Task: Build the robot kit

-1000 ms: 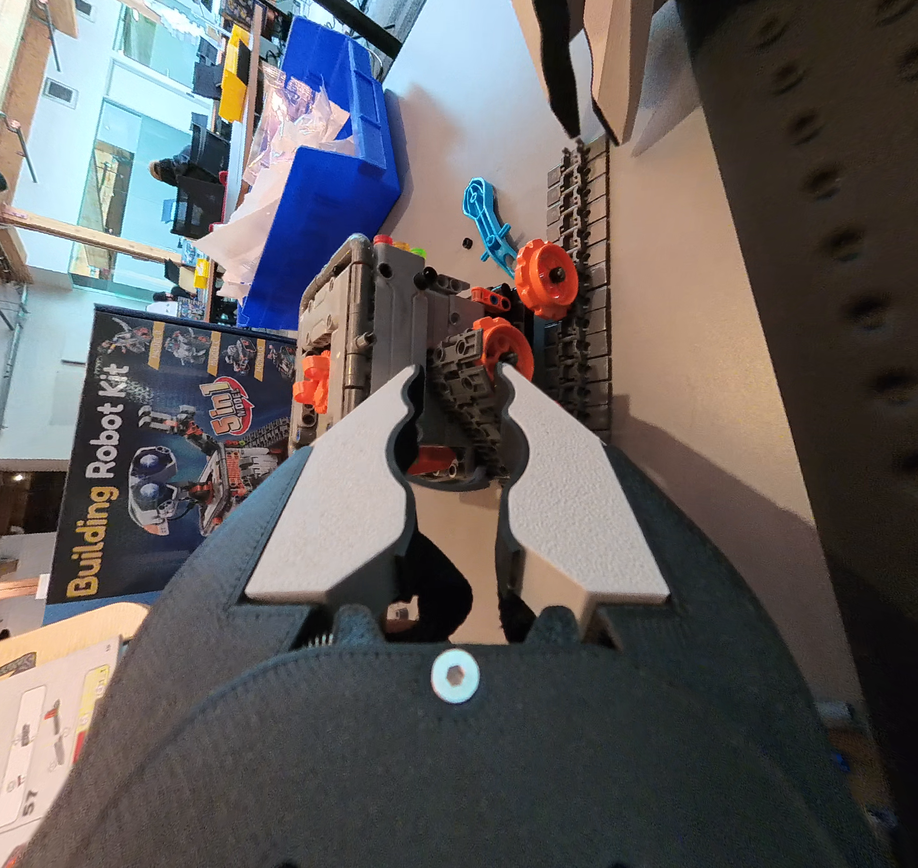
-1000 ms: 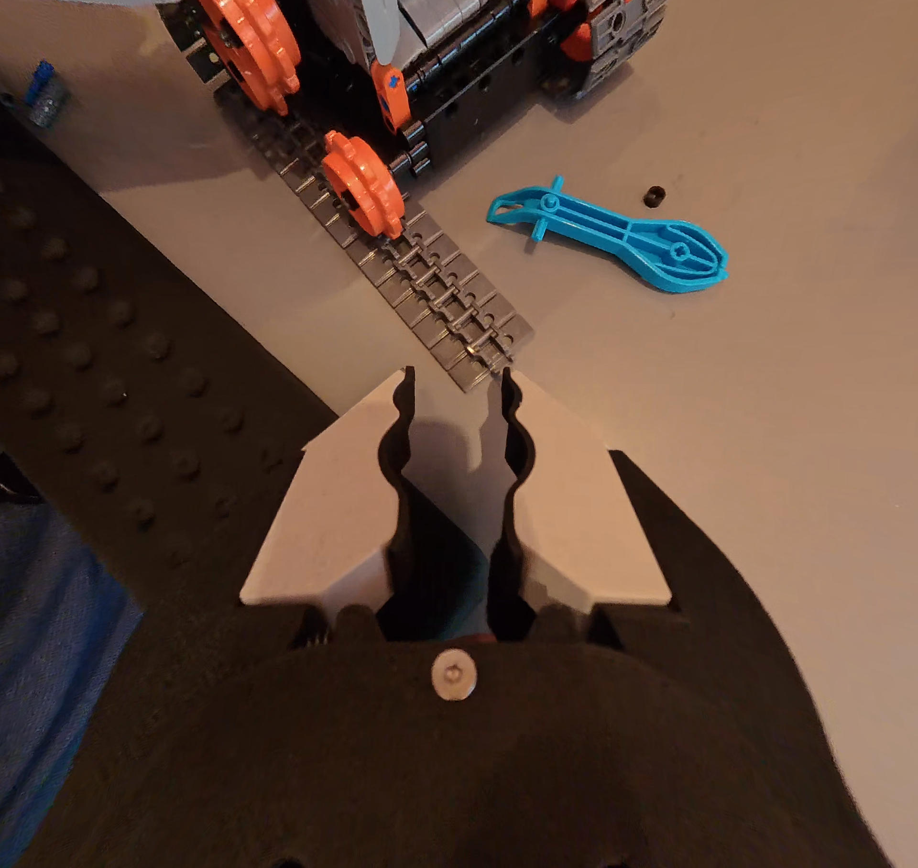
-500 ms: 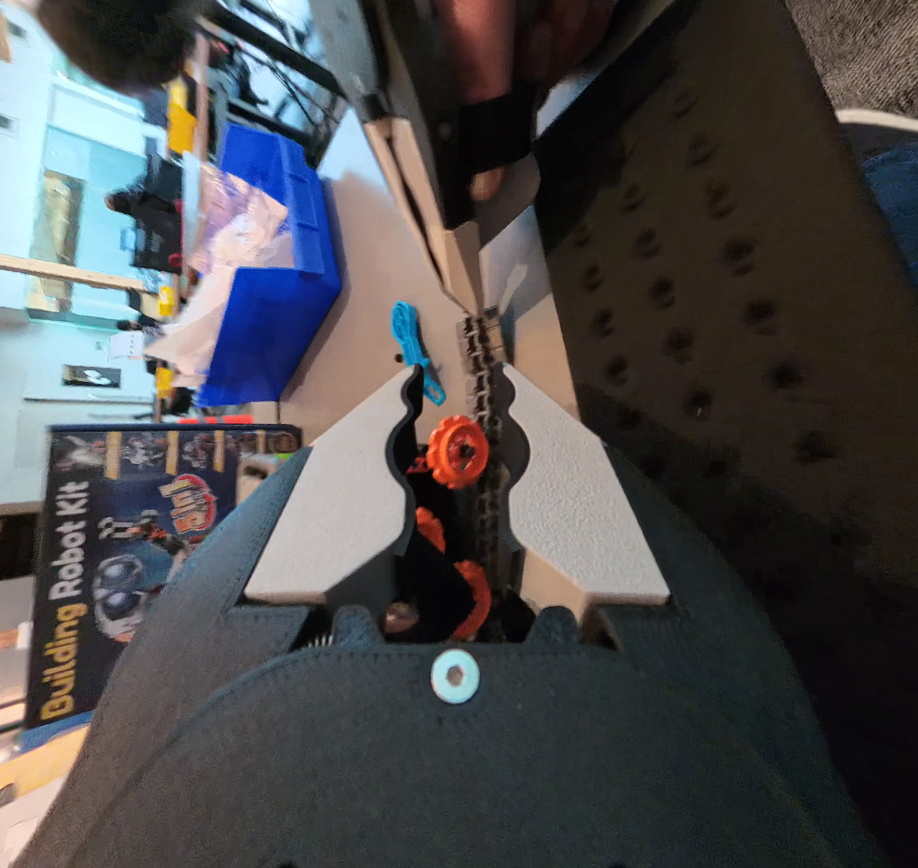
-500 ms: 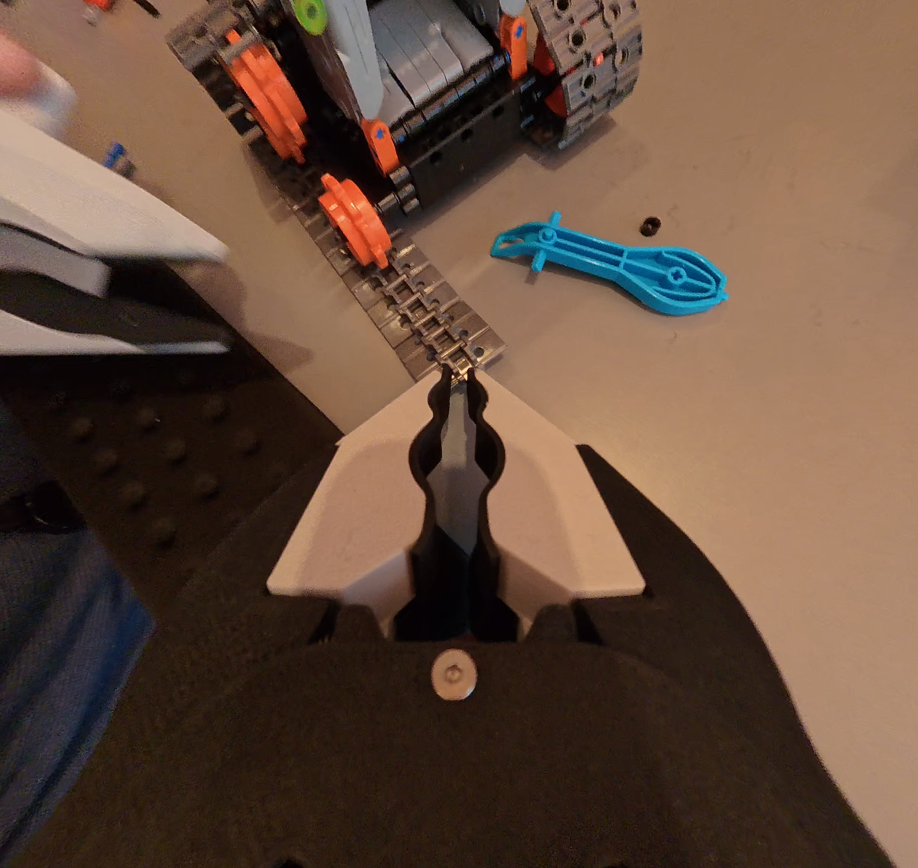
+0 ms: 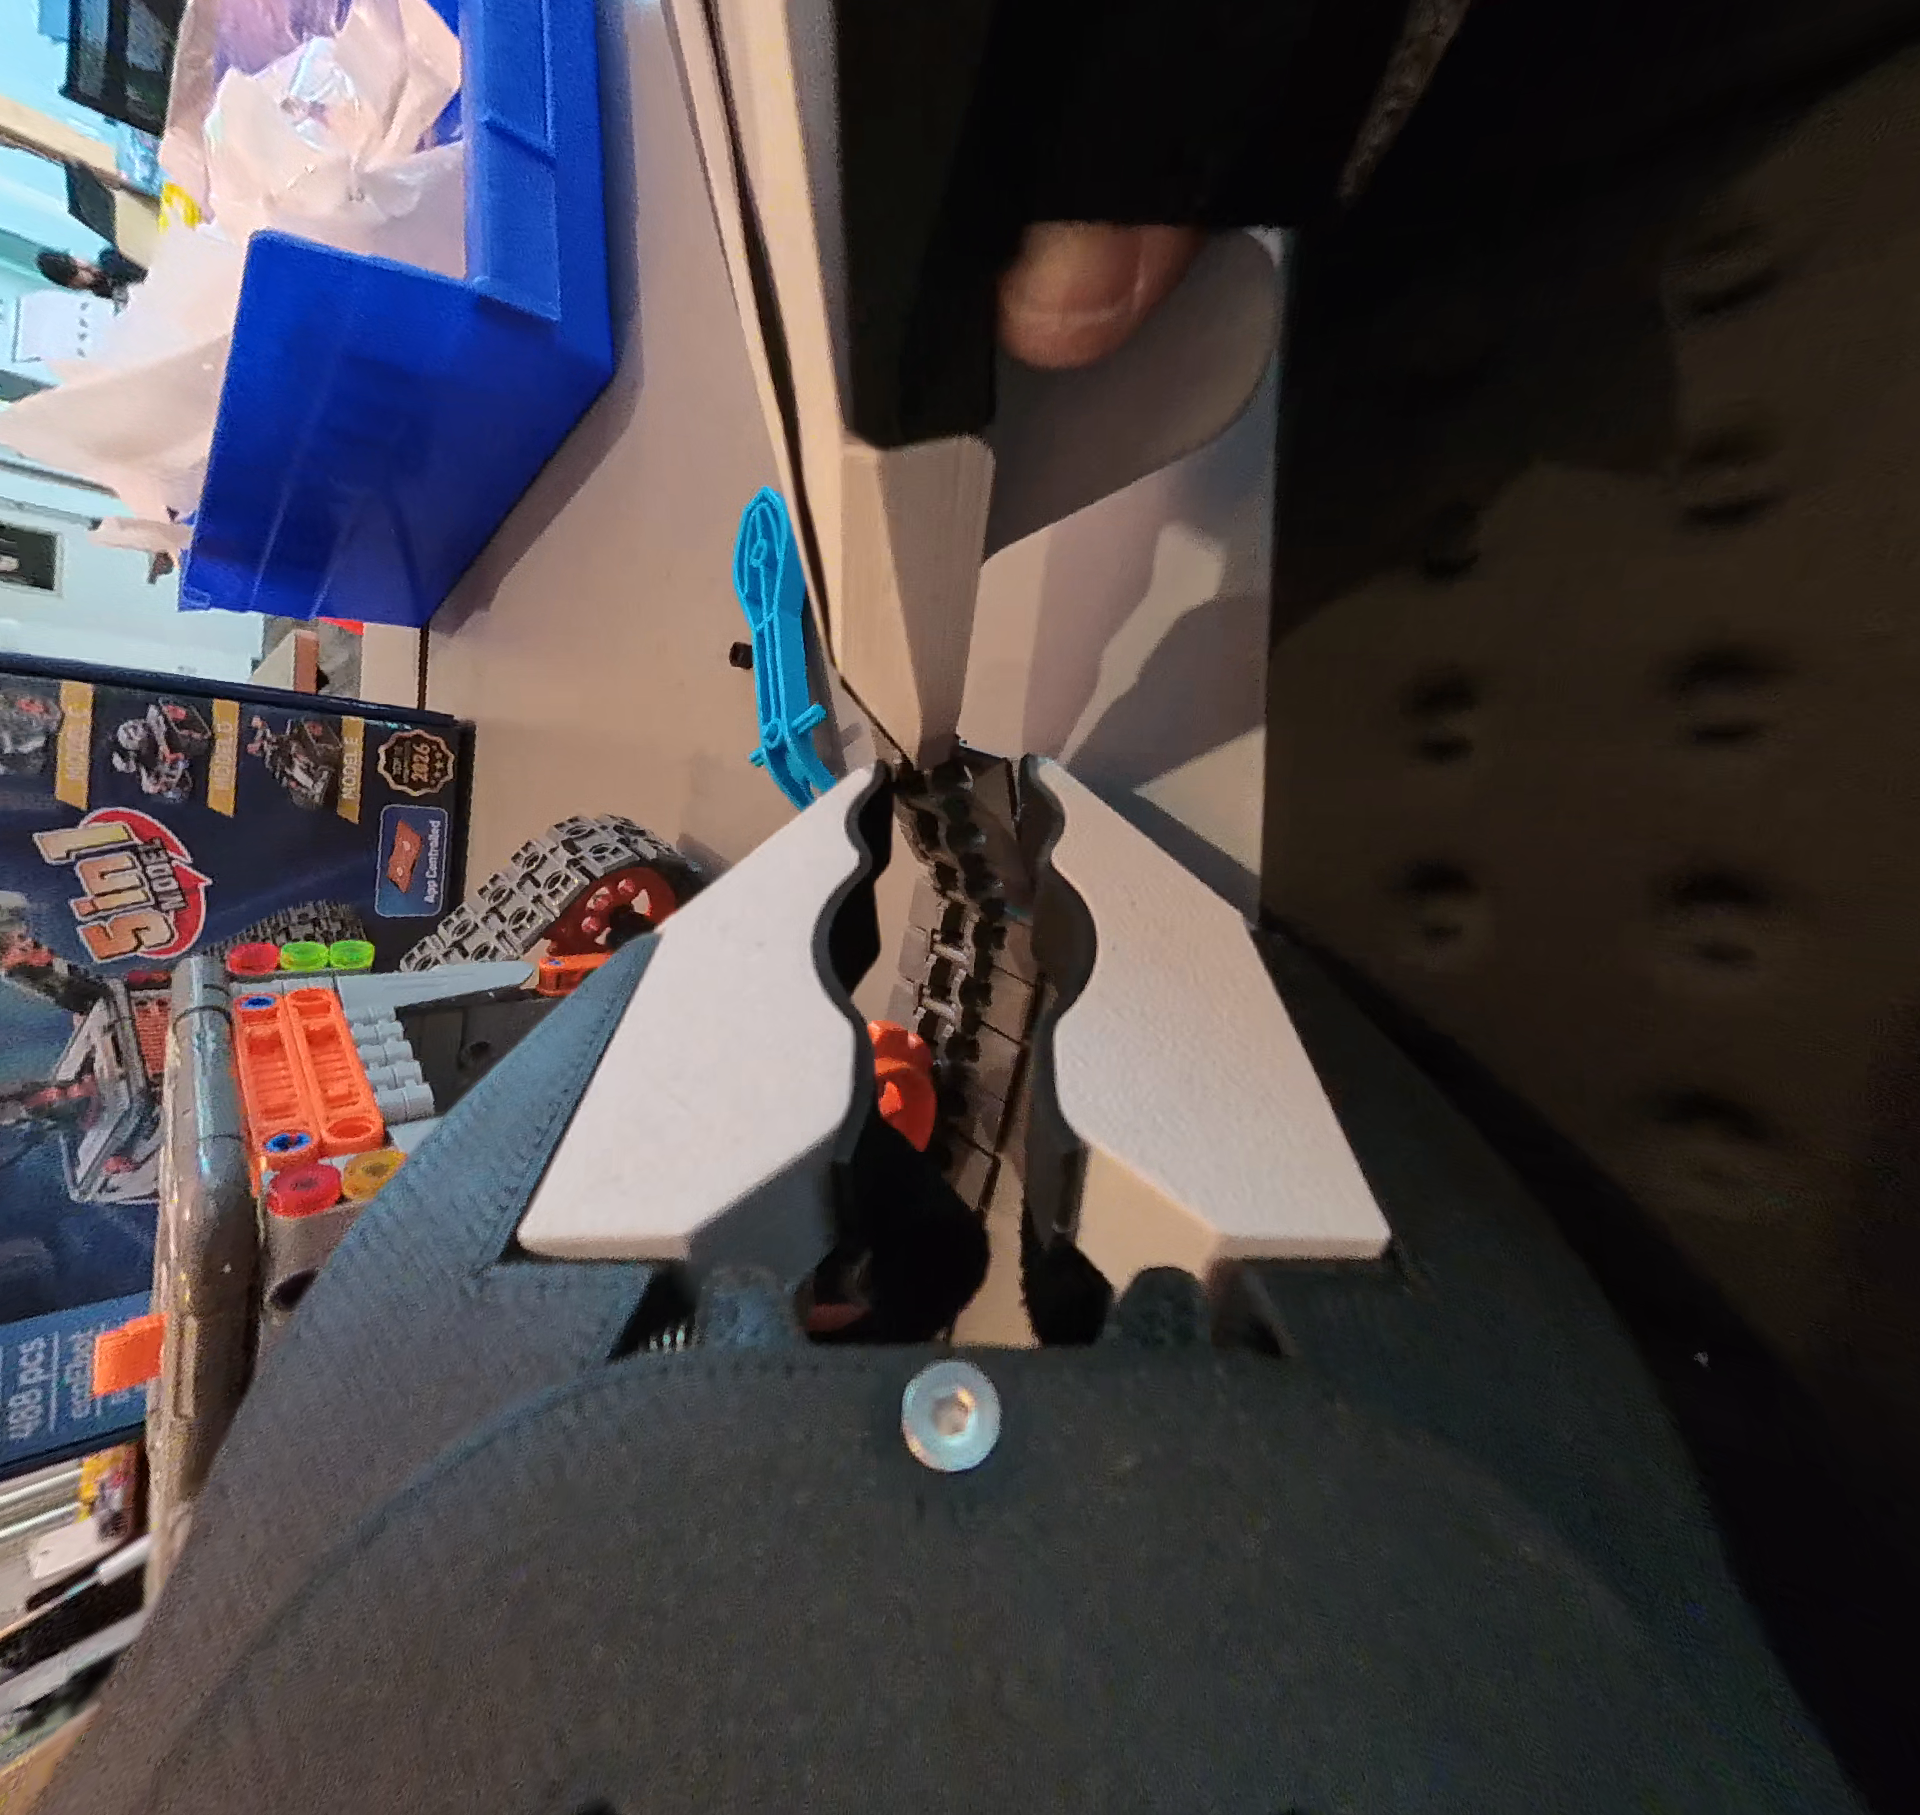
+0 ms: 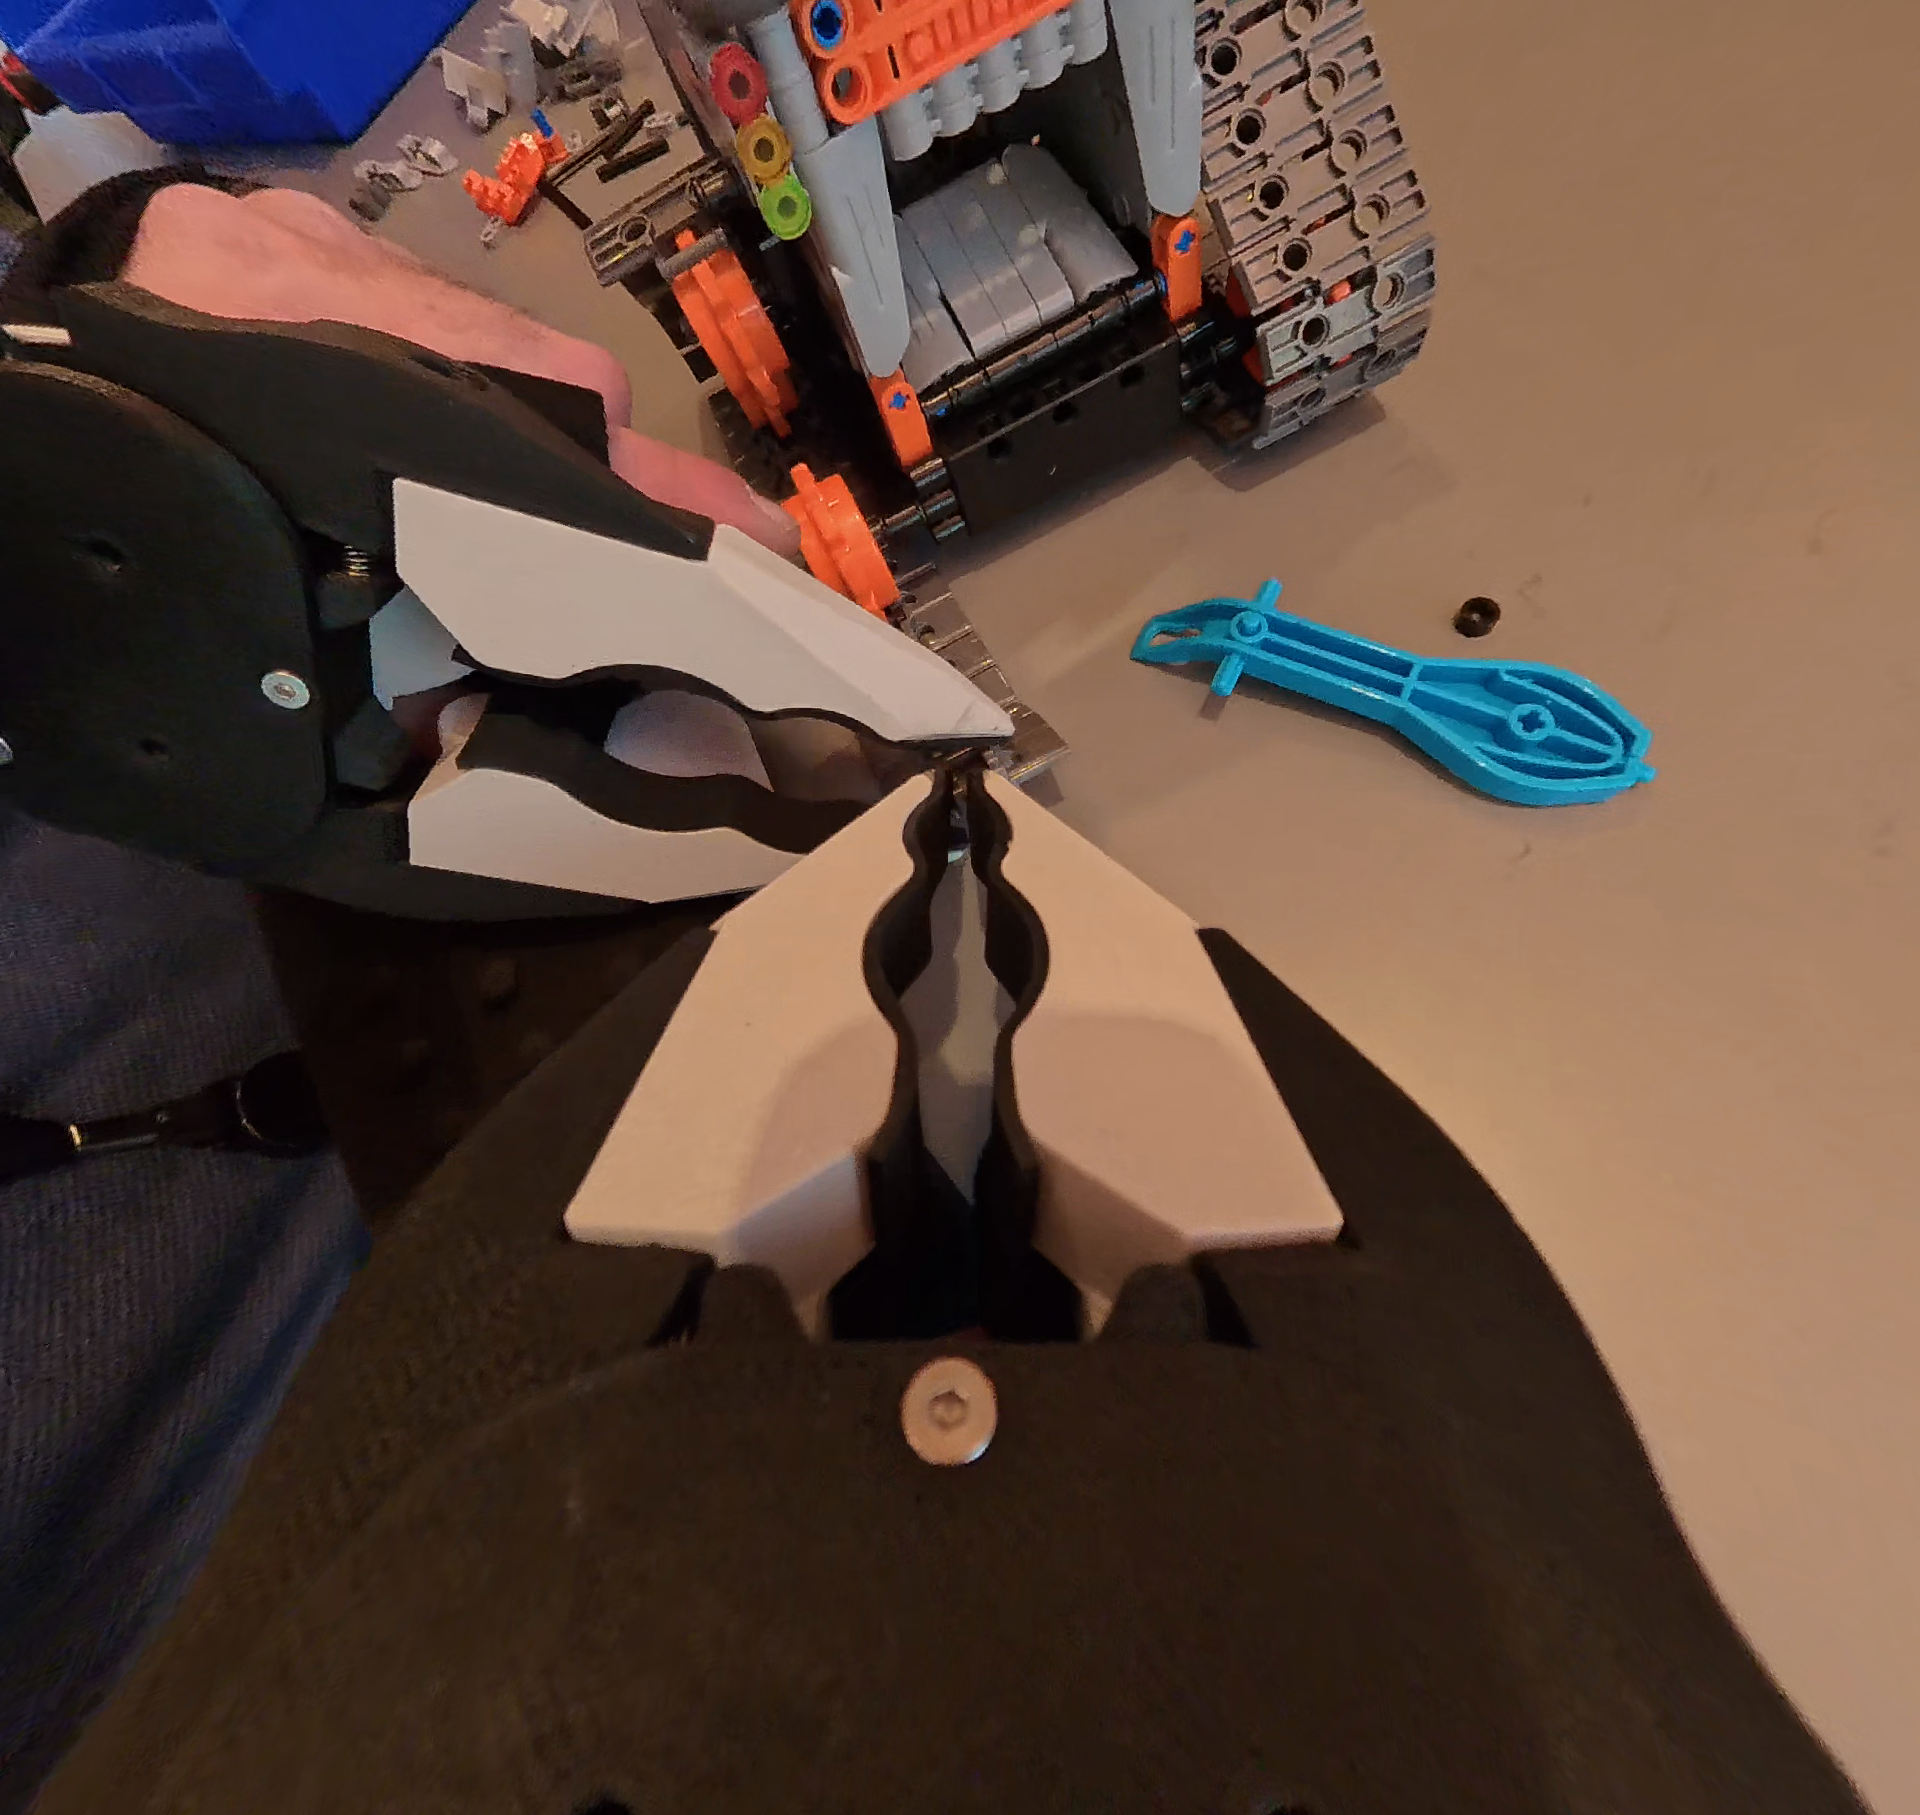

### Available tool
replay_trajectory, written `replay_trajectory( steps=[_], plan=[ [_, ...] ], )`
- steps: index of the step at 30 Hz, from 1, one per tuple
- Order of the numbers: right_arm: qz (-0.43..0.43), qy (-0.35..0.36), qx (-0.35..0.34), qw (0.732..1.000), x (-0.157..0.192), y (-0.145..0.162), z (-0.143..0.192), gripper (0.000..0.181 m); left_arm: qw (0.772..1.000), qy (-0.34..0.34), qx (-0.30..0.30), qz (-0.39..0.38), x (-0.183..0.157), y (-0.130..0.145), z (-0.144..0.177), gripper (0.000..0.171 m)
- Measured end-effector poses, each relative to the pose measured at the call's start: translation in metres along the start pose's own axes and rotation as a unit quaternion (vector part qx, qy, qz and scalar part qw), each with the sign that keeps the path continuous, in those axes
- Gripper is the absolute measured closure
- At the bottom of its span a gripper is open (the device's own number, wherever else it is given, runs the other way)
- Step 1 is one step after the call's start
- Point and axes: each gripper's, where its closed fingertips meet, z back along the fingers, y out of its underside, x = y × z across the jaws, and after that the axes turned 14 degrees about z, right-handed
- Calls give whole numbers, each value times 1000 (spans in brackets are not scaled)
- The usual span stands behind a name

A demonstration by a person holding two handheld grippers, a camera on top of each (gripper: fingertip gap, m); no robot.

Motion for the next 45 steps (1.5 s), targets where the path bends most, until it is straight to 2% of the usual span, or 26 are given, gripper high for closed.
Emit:
replay_trajectory(
  steps=[4,10,14,17,21,25,32,36,38,40,43,45],
  plan=[
    [9,18,-8,1000,-2,-4,3,174,1000,-19,-11,13,4,-1,3,150],
    [19,73,-27,997,13,-9,20,155,992,-18,-65,104,22,-6,21,150],
    [56,150,10,987,17,-9,13,153,982,-1,-90,164,34,-6,31,151],
    [66,149,2,987,28,-22,-2,151,977,11,-98,188,36,-8,34,151],
    [60,194,7,979,20,-30,-11,153,967,15,-106,230,46,-7,36,152],
    [63,185,28,980,25,-29,-22,134,964,22,-108,243,45,-9,35,152],
    [57,279,39,958,-2,-32,-20,145,951,37,-122,281,49,-16,37,152],
    [60,290,34,955,-6,-34,-18,172,948,47,-125,290,53,-17,39,147],
    [55,284,33,957,-9,-34,-18,174,944,60,-143,291,52,-21,48,145],
    [61,279,40,958,-11,-32,-19,174,950,46,-170,257,55,-26,63,143],
    [69,270,36,960,-13,-32,-17,174,960,6,-179,217,66,-15,87,140],
    [82,273,39,958,-16,-32,-16,174,966,-15,-161,202,72,4,94,138]
  ],
)
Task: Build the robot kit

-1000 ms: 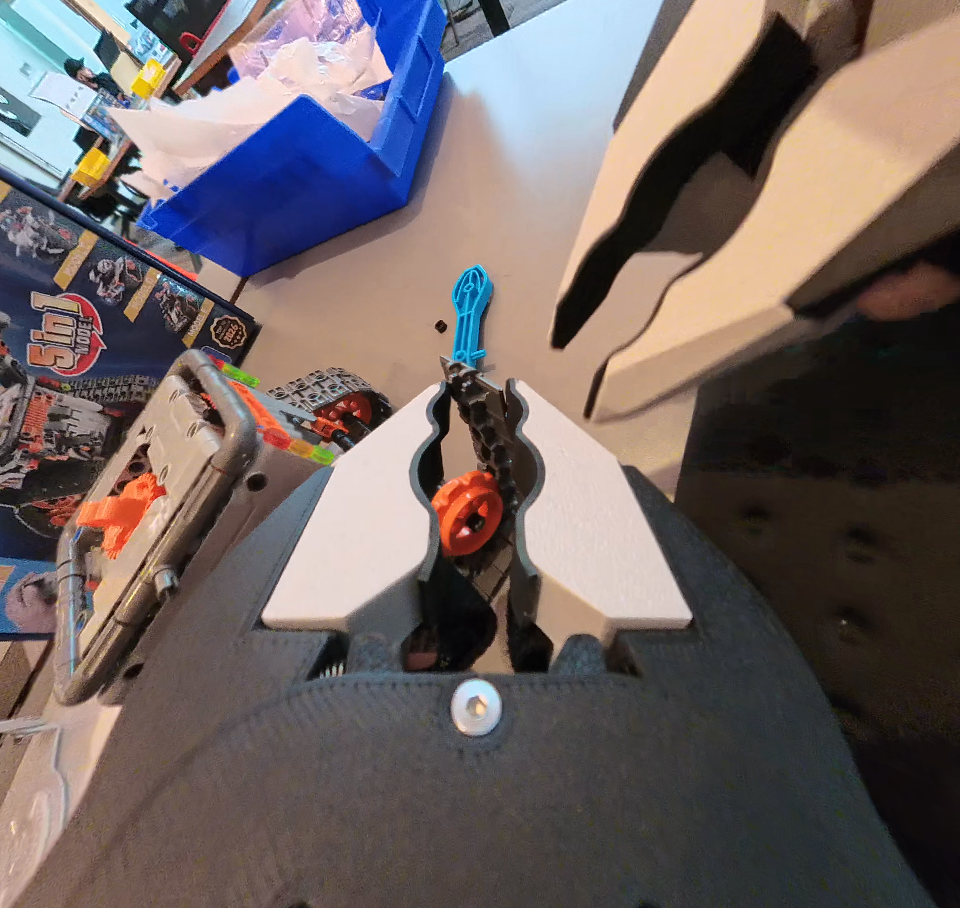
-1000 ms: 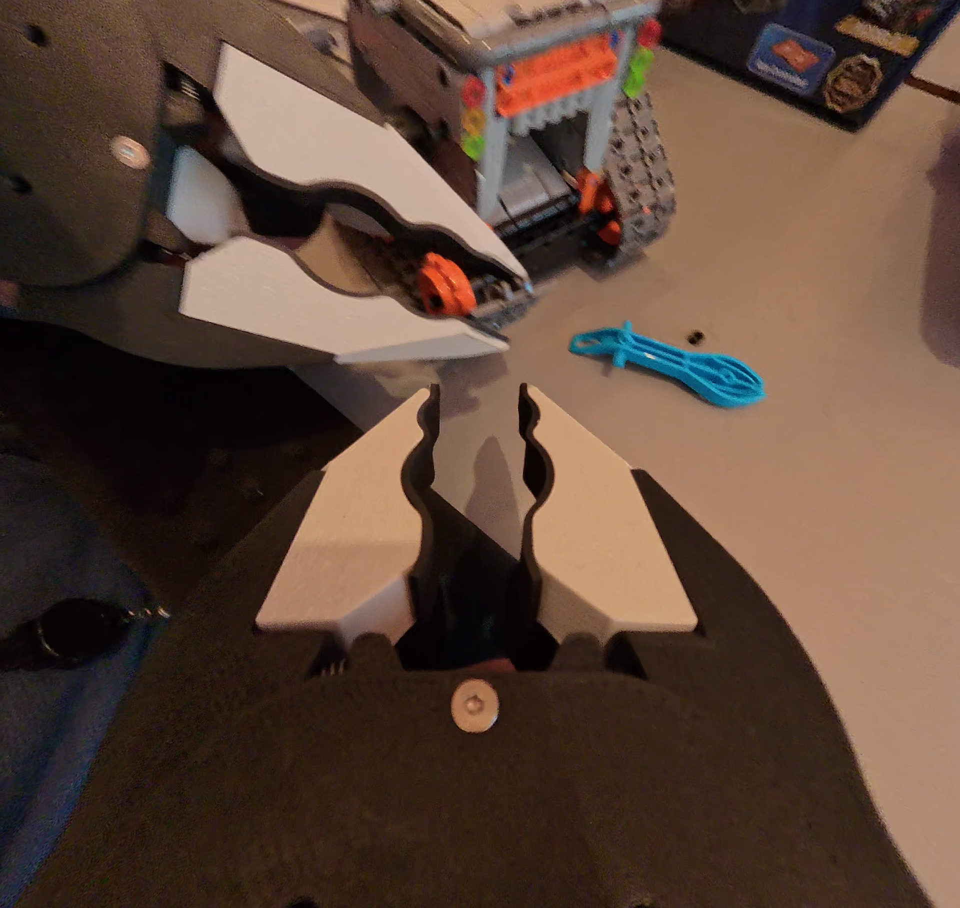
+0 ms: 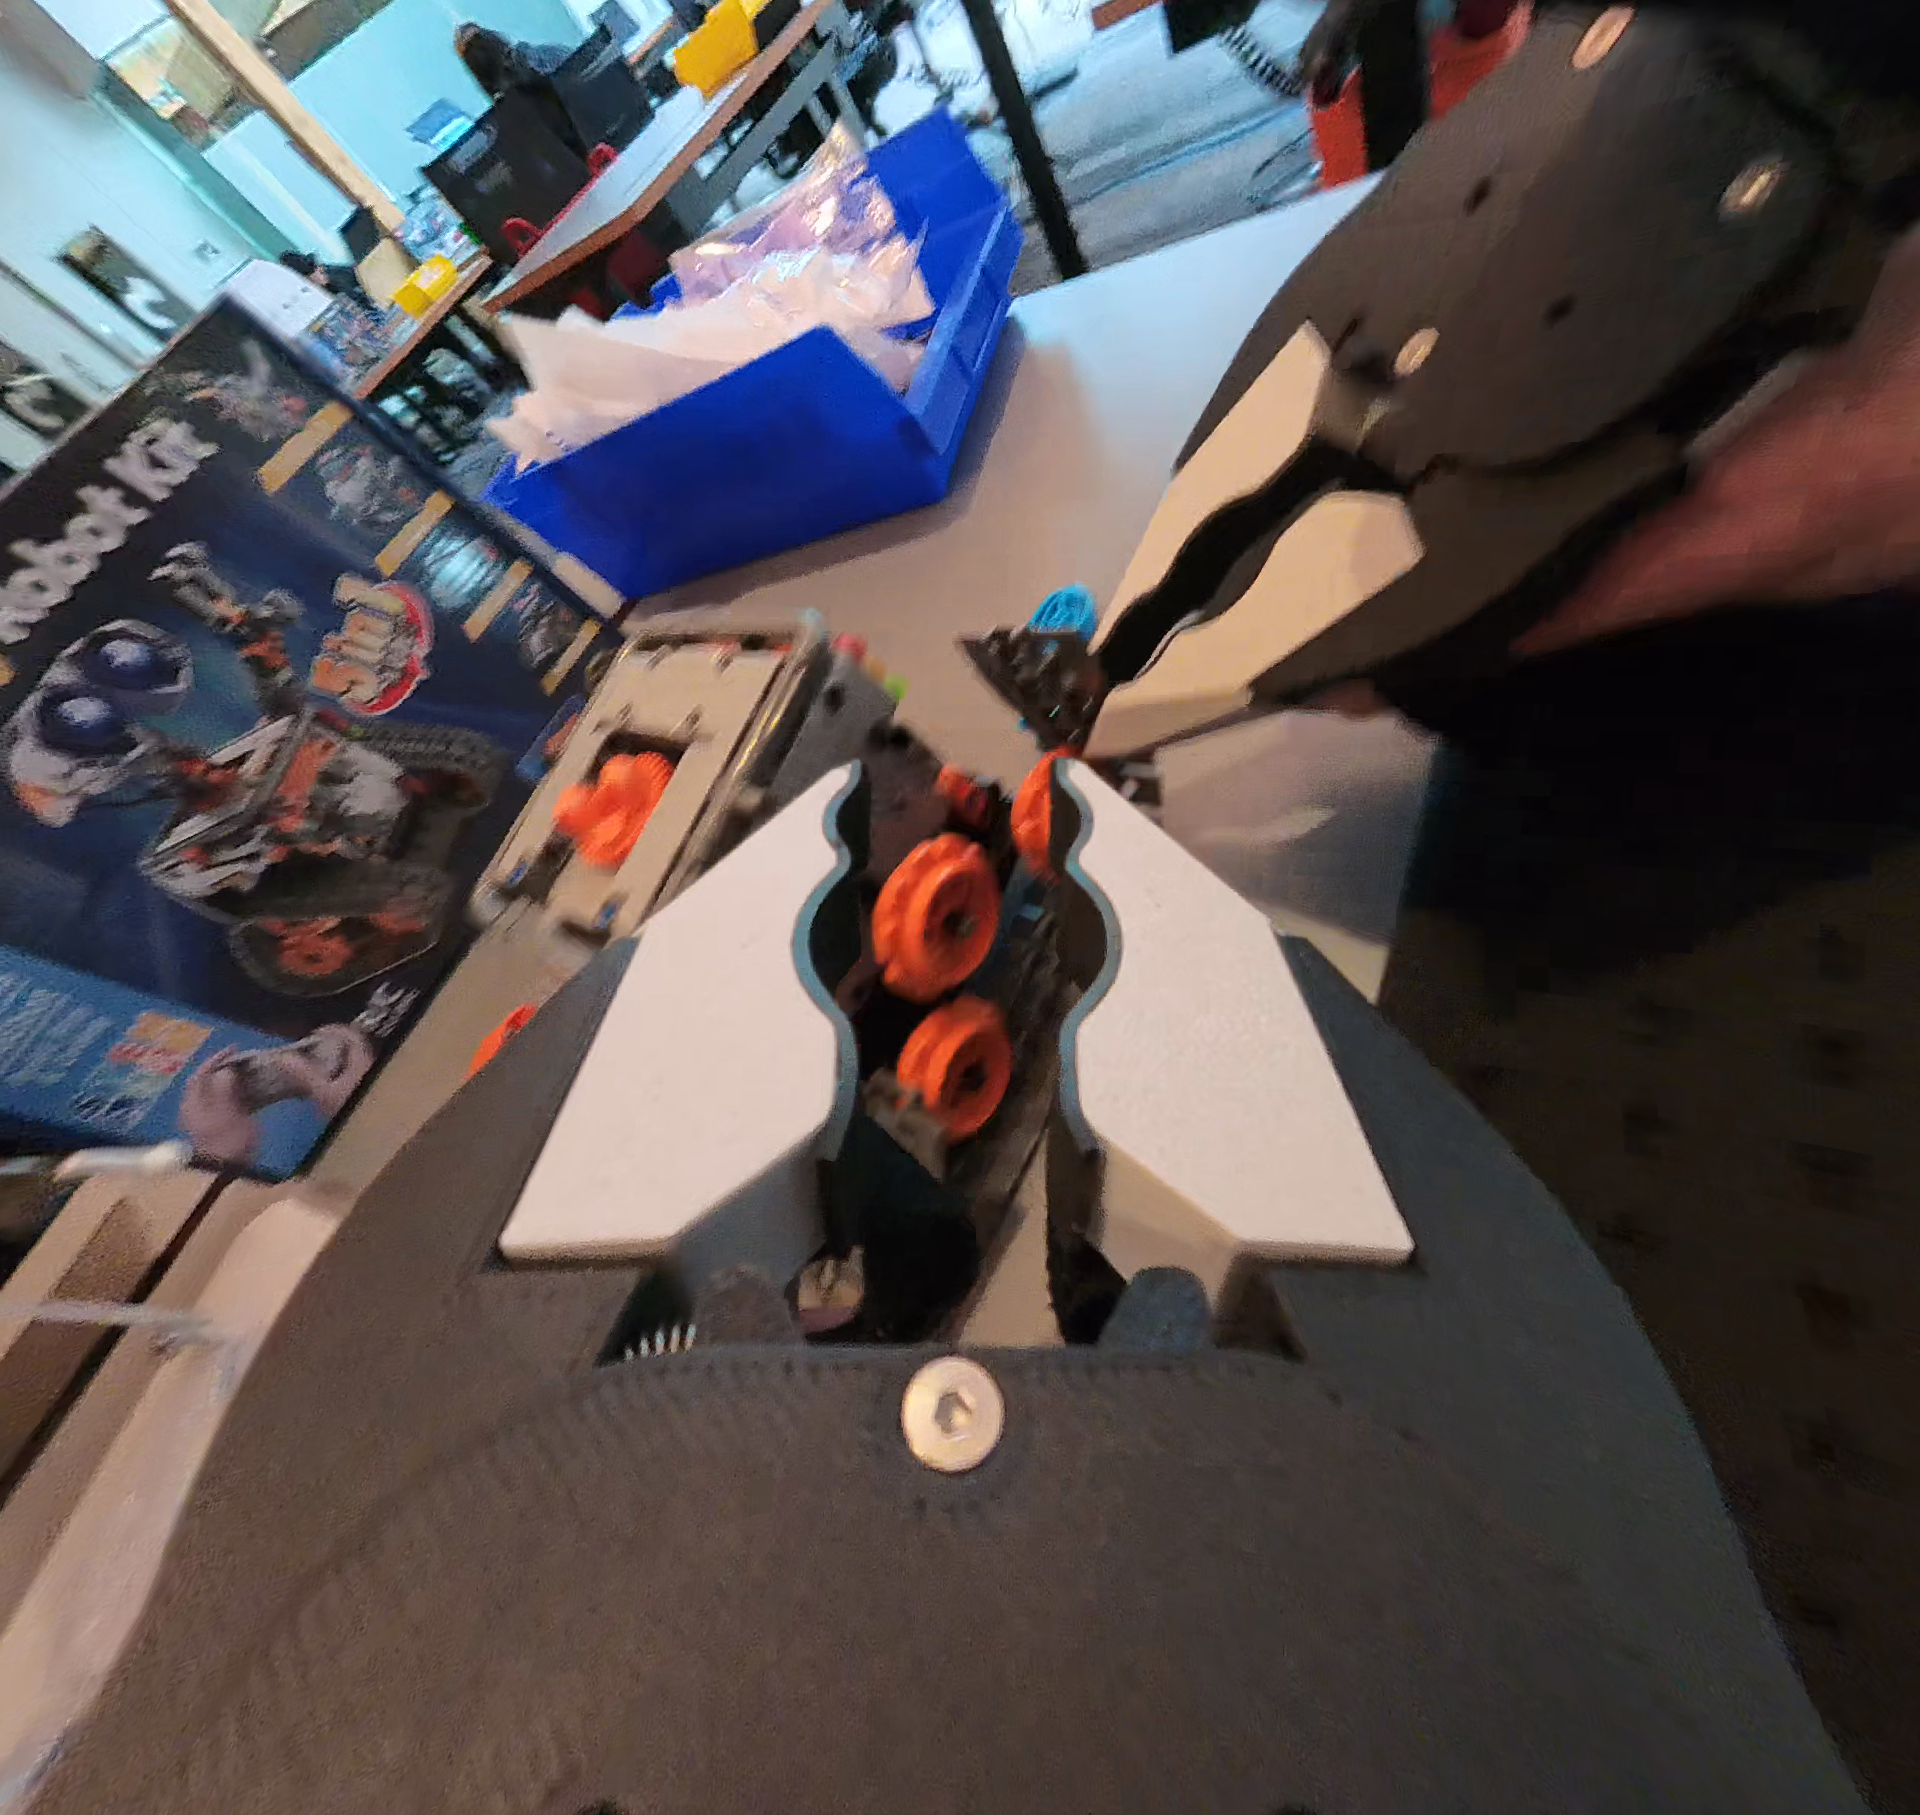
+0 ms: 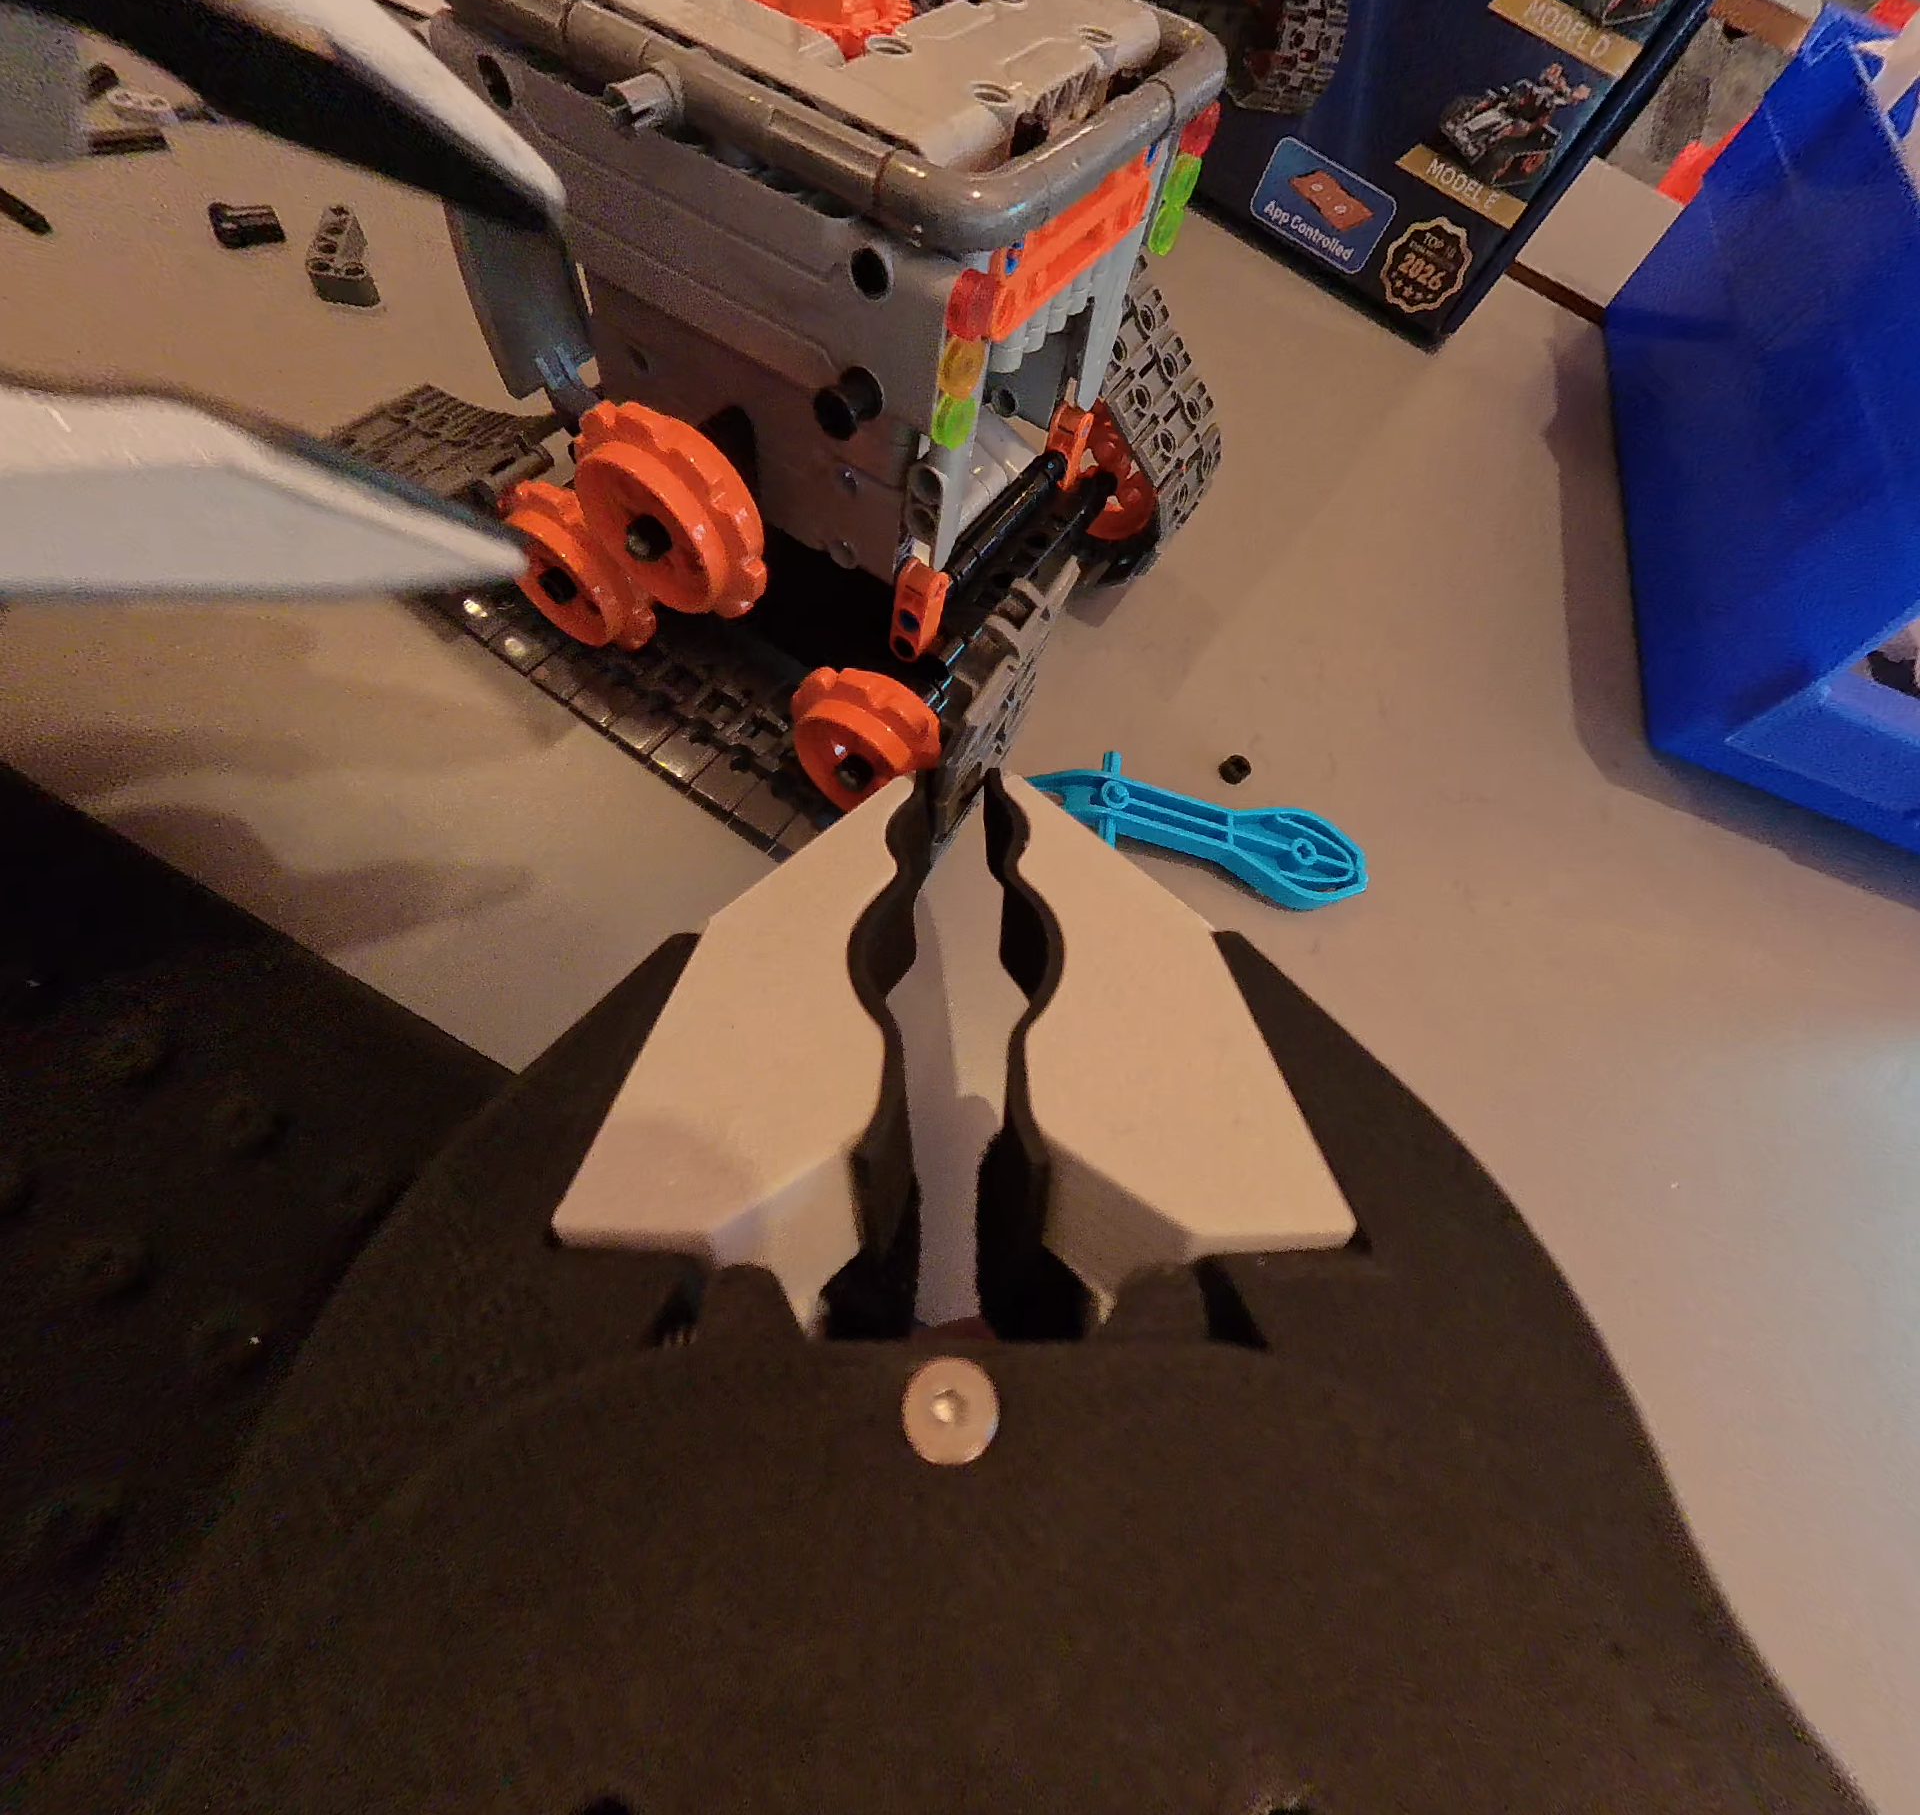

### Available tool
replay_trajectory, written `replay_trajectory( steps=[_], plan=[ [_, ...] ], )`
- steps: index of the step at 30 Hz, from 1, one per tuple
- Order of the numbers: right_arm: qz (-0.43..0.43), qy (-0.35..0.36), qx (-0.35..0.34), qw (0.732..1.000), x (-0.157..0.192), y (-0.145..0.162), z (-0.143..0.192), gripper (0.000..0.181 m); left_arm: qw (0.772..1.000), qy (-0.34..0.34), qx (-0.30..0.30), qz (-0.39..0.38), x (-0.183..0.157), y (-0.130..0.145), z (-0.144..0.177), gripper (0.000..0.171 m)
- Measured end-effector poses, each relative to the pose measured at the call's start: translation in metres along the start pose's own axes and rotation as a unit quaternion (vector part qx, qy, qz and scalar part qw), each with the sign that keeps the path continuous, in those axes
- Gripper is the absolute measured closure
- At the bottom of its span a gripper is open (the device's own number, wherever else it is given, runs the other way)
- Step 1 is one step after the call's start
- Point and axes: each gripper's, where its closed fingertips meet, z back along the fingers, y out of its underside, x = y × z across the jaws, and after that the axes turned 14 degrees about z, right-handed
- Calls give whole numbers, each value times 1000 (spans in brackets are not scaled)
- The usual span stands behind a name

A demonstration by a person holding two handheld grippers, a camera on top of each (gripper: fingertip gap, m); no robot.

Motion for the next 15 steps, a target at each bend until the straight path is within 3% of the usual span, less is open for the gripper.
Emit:
replay_trajectory(
  steps=[5,8,15],
  plan=[
    [32,1,-4,999,3,-2,0,174,995,-84,50,-20,47,35,28,133],
    [33,0,-9,999,3,-3,0,173,987,-55,151,21,57,81,33,124],
    [32,-10,-7,999,4,-3,-2,173,978,-5,204,-39,44,114,22,129]
  ],
)
